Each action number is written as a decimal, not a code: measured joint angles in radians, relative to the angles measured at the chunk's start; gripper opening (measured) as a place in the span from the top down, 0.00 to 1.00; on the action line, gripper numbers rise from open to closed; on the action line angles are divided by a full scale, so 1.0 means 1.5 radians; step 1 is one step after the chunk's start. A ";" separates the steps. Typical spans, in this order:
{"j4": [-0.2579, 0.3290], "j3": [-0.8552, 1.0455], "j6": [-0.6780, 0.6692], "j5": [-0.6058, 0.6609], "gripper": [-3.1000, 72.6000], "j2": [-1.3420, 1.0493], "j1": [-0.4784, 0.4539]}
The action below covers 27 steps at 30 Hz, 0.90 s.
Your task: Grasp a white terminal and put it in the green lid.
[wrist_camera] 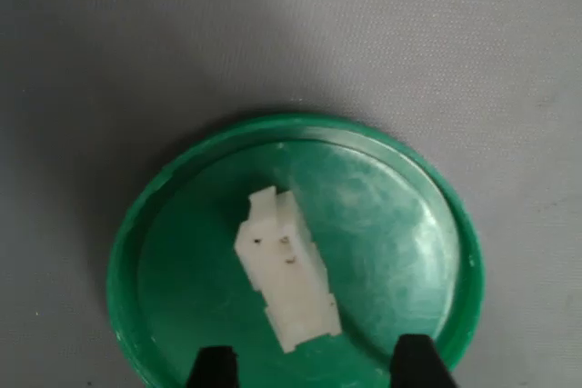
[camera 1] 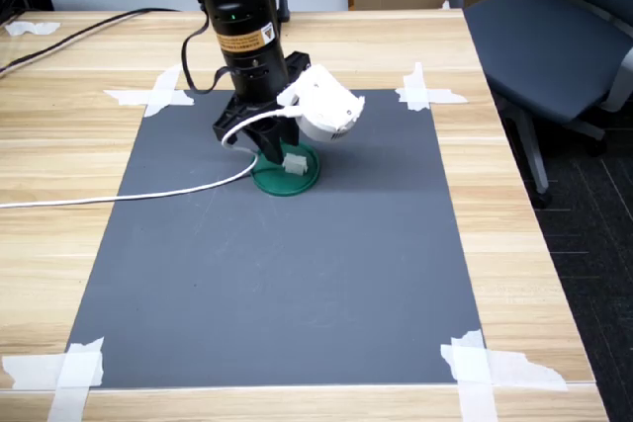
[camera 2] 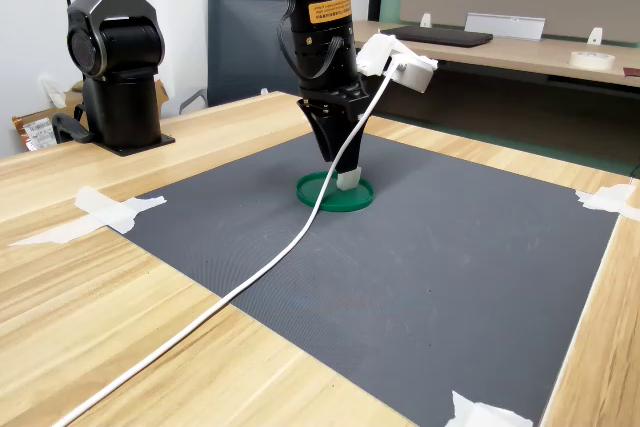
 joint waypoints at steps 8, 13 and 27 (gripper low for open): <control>0.005 0.003 0.000 -0.014 0.50 -0.076 0.000; 0.005 0.006 0.002 -0.045 0.52 -0.148 0.000; 0.036 0.053 0.073 -0.122 0.99 -0.405 0.000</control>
